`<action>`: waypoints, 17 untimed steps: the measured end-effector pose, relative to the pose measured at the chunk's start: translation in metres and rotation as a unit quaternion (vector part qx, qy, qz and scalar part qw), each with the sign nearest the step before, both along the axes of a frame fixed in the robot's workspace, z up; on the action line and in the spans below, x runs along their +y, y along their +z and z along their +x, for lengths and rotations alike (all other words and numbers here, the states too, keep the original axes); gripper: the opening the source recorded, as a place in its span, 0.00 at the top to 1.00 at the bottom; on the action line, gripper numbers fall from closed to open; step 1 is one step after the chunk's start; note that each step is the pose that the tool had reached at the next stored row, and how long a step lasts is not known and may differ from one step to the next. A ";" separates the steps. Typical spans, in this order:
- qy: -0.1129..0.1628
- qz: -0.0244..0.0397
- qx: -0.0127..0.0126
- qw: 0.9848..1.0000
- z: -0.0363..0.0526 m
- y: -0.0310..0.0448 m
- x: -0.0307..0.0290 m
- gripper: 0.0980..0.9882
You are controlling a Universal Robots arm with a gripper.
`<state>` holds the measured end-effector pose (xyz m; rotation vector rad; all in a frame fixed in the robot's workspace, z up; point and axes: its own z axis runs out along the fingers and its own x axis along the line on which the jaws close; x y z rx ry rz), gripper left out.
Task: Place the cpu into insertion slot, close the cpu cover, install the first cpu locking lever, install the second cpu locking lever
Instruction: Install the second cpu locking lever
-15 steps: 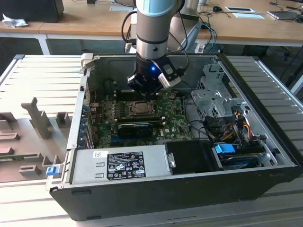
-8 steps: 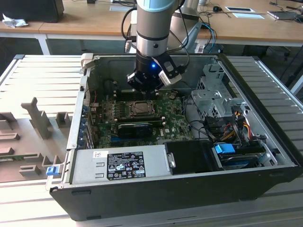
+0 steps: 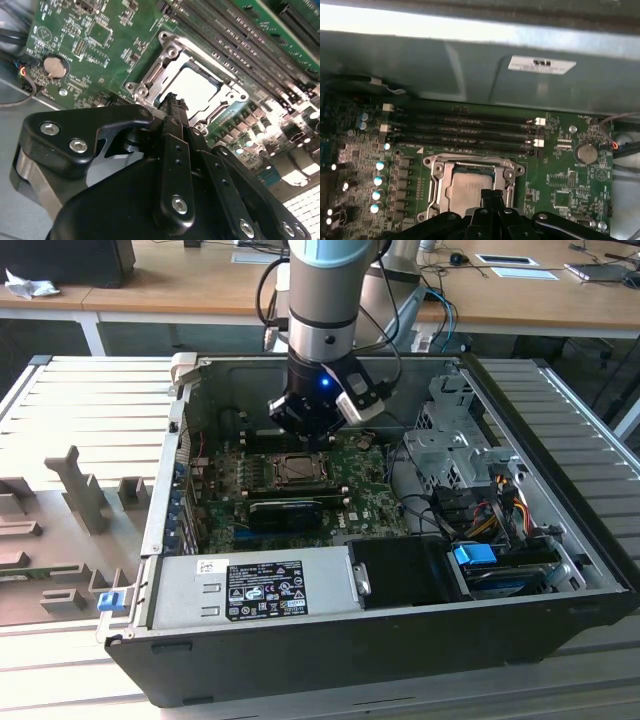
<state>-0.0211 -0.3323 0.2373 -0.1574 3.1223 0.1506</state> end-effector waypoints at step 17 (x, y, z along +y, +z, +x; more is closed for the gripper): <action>0.000 0.000 0.000 1.000 -0.0002 0.0109 -0.0225 0.99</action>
